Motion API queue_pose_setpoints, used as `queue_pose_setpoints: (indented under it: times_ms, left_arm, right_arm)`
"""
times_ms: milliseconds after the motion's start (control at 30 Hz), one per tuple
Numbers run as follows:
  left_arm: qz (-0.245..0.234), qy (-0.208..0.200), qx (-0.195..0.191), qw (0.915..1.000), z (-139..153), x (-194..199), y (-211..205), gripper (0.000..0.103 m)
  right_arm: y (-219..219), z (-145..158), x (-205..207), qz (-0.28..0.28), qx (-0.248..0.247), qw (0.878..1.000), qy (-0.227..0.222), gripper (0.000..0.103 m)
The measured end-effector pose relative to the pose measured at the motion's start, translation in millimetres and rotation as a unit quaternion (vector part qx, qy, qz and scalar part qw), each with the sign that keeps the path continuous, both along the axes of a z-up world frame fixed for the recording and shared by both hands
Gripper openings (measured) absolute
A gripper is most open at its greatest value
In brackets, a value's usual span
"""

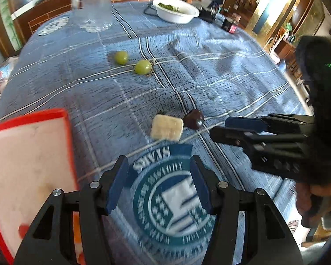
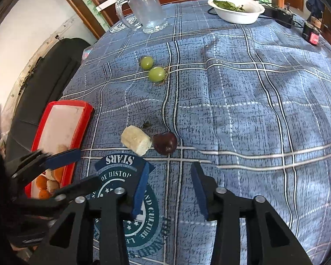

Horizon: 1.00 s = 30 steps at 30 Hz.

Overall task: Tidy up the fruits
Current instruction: 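Grasp a tan bread block with the left tool while the right tool grasps a dark plum, then carry the bread block and plum over the red-rimmed tray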

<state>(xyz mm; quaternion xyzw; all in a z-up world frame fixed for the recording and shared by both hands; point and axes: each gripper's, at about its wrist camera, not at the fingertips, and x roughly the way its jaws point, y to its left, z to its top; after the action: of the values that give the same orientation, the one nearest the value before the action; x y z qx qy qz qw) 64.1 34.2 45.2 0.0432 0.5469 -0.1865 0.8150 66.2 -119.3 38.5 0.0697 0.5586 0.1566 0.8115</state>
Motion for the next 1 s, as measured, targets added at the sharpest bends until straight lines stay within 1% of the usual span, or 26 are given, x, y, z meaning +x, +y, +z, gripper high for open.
queue_pose_setpoints:
  times_ms: [133,333,433,533,600,733,767,833,900,1000]
  left_arm:
    - [-0.012,0.013,0.01,0.9998,-15,18,-13,0.056]
    - [-0.031,0.011,0.033,0.9989,-29,32,-26,0.056]
    - [-0.032,0.002,0.036,0.9989,-31,34,-26,0.05]
    - [-0.042,-0.001,0.028,0.9987,-30,34,-28,0.033]
    - [-0.044,-0.009,0.042,0.9981,-30,31,-29,0.033]
    - [-0.029,0.001,0.02,0.9994,-31,30,-17,0.033]
    - [-0.025,0.002,0.019,0.9995,-31,27,-13,0.033]
    - [-0.018,0.003,0.017,0.9997,-31,23,-7,0.033]
    - [-0.008,0.007,0.011,0.9999,-31,19,-1,0.033]
    - [0.01,0.01,0.0,0.9999,-27,11,10,0.033]
  right_arm:
    - [4,-6,10,0.011,0.006,1.0,0.009,0.036]
    - [7,-20,27,0.029,0.01,0.999,0.031,0.036]
    - [14,-21,33,0.042,0.01,0.999,0.033,0.035]
    - [20,-21,37,0.047,0.011,0.998,0.036,0.035]
    - [24,-22,40,0.051,0.008,0.998,0.037,0.035]
    - [31,-26,45,0.057,0.011,0.998,0.039,0.035]
    - [33,-26,45,0.058,0.009,0.998,0.037,0.033]
    - [39,-25,46,0.064,0.014,0.997,0.034,0.026]
    - [44,-23,45,0.065,0.003,0.998,0.026,0.026]
    - [48,-20,41,0.065,0.004,0.998,0.02,0.026]
